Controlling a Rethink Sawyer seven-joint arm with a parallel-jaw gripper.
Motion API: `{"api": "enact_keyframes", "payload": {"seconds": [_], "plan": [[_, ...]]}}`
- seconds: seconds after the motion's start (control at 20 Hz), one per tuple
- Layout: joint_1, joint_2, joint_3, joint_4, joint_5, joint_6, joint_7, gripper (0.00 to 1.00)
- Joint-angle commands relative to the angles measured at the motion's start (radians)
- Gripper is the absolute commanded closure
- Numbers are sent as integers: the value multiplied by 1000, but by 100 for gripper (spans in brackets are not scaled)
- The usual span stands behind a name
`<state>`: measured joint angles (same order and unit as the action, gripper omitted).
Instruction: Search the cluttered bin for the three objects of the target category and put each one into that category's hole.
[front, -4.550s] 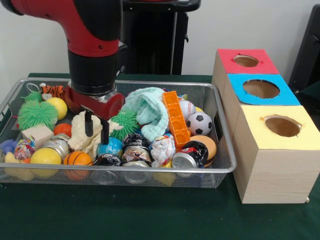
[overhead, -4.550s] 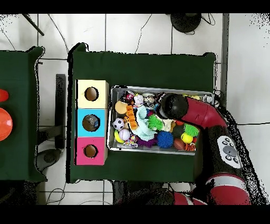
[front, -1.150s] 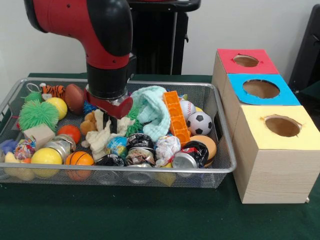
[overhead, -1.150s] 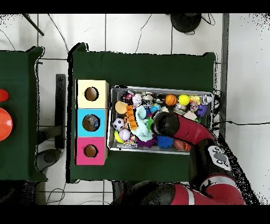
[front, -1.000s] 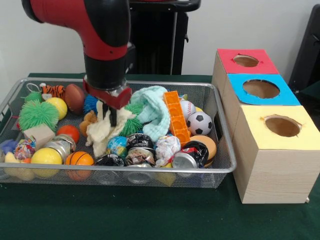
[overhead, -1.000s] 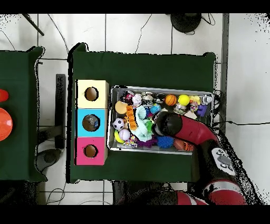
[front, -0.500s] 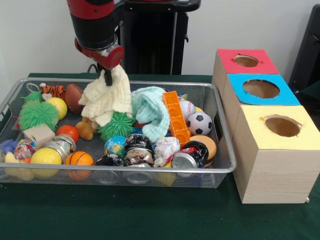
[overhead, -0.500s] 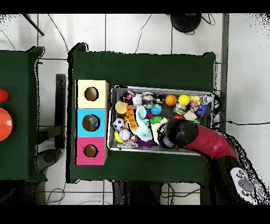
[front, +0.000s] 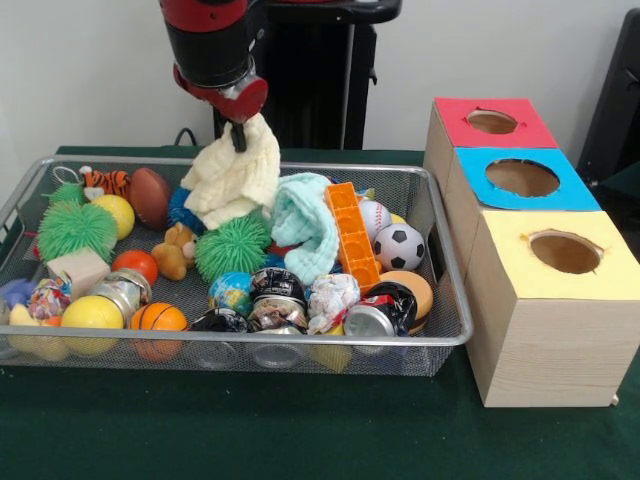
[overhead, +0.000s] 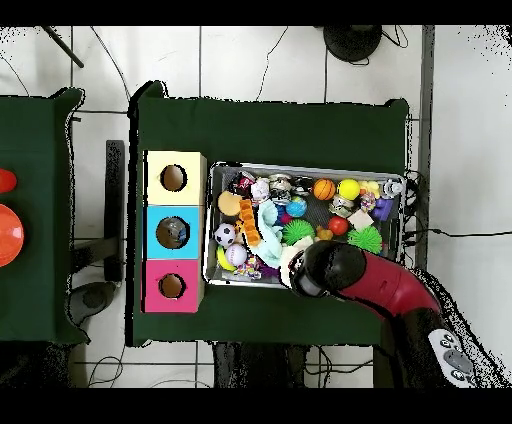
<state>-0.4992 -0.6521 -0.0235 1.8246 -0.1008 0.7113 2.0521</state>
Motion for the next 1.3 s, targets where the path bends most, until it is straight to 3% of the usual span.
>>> {"api": "enact_keyframes", "payload": {"seconds": [0.05, 0.4, 0.65, 0.7, 0.85, 1.0, 1.3], "plan": [[-32, 51, 81, 77, -26, -94, 0, 100], [-31, 39, 80, 67, -38, -105, -7, 100], [7, 11, 60, 57, -36, -88, 24, 100], [15, 6, 55, 70, -29, -109, 45, 0], [33, 4, 39, 61, -20, -91, 72, 0], [62, -4, 5, -10, -58, -53, 59, 0], [94, -22, -9, -122, -33, 18, 70, 0]]}}
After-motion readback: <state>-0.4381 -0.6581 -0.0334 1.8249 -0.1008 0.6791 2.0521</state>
